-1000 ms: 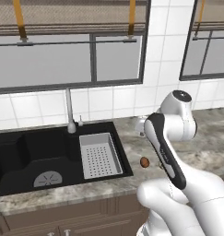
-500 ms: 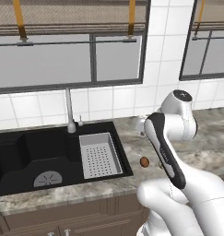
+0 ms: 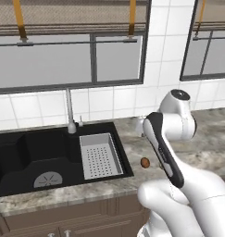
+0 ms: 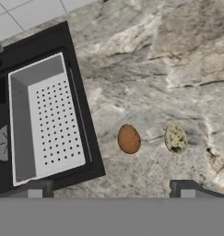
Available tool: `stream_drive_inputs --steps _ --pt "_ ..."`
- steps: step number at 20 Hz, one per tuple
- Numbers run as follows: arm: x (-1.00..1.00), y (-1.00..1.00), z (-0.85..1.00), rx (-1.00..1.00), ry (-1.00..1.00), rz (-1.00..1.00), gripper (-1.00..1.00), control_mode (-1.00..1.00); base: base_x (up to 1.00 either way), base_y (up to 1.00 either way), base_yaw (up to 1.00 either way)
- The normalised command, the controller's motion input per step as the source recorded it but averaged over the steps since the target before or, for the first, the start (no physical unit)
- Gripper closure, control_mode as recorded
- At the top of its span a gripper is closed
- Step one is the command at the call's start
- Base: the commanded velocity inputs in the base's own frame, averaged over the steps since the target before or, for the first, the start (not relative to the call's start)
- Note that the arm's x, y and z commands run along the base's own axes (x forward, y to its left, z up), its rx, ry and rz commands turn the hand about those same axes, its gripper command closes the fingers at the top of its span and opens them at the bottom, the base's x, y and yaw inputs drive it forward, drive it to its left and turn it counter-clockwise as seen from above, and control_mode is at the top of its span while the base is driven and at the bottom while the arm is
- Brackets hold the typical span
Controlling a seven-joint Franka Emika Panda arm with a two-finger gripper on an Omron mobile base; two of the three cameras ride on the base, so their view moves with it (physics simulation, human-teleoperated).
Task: Gather the eggs and milk located in the vicinity of the sink area and place them right next to the bowl.
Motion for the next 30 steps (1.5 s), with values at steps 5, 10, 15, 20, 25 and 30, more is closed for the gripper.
stream_drive_inputs --steps 5,10,15,20,25,30 --pt "0.28 0.03 0.14 -0.18 0.34 -0.07 -1.00 -1.00 0.00 0.00 0.00" --pt "0.09 -0.27 -0.30 -0.09 0.16 -0.04 -1.00 -1.00 0.00 0.00 0.00" --pt "-0.02 -0.70 -0.44 0.00 0.00 0.00 -1.00 -1.00 0.00 0.00 0.00" --pt "-0.06 -0.63 -0.31 0.03 0.00 0.00 -1.00 -1.00 0.00 0.00 0.00" --pt "0.00 -0.15 -0.50 0.02 0.00 0.00 -1.00 -1.00 0.00 0.00 0.00" --pt "0.00 0.00 -0.36 0.09 0.00 0.01 -1.00 -1.00 0.00 0.00 0.00"
